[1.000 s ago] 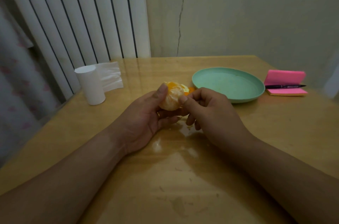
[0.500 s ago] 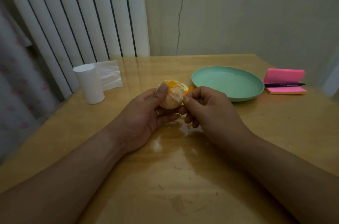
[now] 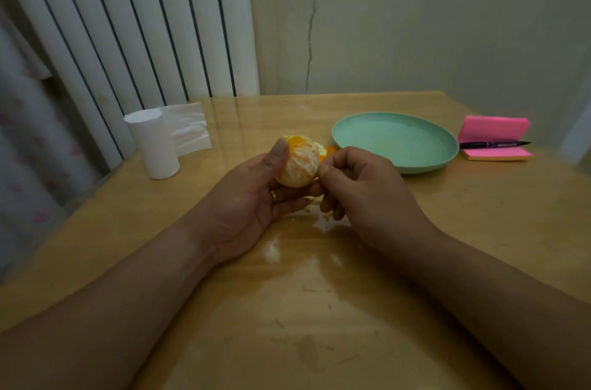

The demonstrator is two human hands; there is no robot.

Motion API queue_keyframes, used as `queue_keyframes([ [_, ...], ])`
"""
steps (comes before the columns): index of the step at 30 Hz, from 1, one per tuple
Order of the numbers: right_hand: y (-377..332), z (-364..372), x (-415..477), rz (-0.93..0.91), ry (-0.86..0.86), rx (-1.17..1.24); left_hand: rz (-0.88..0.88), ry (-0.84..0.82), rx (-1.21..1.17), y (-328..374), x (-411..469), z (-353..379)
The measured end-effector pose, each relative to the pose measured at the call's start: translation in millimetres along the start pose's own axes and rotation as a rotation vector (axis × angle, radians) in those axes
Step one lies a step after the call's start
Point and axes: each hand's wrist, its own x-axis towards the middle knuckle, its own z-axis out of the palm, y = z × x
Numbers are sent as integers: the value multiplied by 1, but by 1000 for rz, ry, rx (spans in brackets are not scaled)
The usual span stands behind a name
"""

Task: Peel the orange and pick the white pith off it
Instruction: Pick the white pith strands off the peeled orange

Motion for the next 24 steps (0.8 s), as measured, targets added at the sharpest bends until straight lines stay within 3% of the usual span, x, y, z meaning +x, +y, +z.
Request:
queue_keyframes([
  [24, 0, -5, 0, -41, 79, -60, -77, -43, -87, 4, 1, -4],
])
